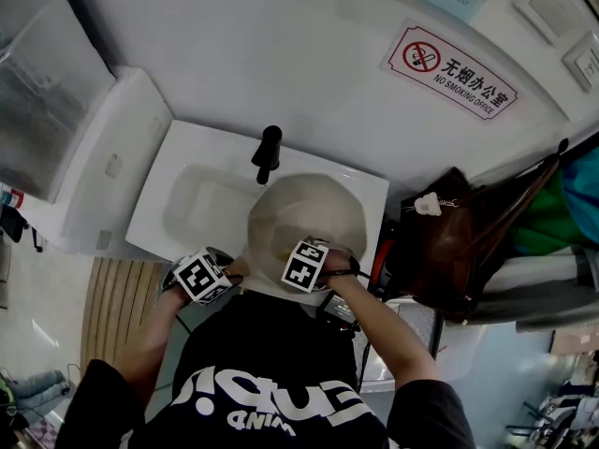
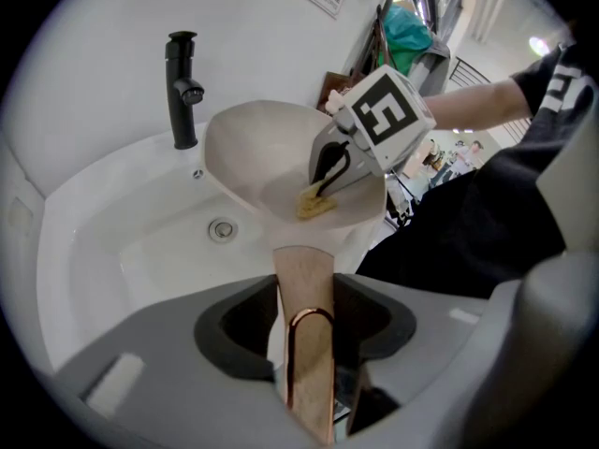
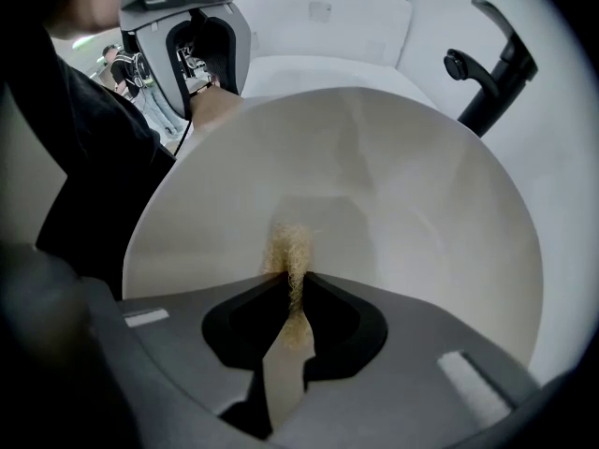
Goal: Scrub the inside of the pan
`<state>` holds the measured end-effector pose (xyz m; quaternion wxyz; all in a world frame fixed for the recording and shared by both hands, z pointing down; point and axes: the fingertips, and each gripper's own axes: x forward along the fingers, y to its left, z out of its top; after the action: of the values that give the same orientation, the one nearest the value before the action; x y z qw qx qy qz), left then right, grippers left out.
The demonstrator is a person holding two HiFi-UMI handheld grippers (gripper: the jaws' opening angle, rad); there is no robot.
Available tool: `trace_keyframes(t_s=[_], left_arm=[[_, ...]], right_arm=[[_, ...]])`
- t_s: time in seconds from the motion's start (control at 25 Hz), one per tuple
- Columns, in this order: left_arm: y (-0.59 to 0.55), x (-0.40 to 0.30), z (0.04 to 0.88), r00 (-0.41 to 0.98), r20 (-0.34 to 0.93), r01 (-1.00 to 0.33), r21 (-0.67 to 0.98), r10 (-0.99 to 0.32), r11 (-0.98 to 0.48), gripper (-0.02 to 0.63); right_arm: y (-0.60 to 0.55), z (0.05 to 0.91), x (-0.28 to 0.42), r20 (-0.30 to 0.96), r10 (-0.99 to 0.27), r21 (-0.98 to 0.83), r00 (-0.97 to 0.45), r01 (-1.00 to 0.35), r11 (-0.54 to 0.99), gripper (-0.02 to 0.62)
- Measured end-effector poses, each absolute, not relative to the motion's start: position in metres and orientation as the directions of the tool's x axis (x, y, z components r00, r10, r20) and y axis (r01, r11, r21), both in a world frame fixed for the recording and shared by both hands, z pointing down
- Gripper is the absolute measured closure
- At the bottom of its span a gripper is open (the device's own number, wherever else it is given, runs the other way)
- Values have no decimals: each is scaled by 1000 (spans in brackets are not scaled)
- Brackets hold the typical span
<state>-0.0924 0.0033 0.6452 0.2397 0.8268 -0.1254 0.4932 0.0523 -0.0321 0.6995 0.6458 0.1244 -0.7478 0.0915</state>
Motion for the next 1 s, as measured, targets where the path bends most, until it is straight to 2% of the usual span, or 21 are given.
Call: trace_keyframes(t_s=[0.24, 0.52, 1.0], left_arm=[[4, -92, 647, 478, 878, -444, 275, 34, -853, 423], [4, -92, 647, 482, 875, -444, 284, 41, -849, 425], [4, -92, 647, 493, 869, -439, 298, 50, -848, 428]], right_arm=[[-51, 701, 24, 986, -75, 28, -151, -292, 956, 543], [-86, 697, 9, 973, -148, 81, -176, -341, 937, 541], [-156, 686, 46, 939, -330, 262, -92, -428, 865, 543]])
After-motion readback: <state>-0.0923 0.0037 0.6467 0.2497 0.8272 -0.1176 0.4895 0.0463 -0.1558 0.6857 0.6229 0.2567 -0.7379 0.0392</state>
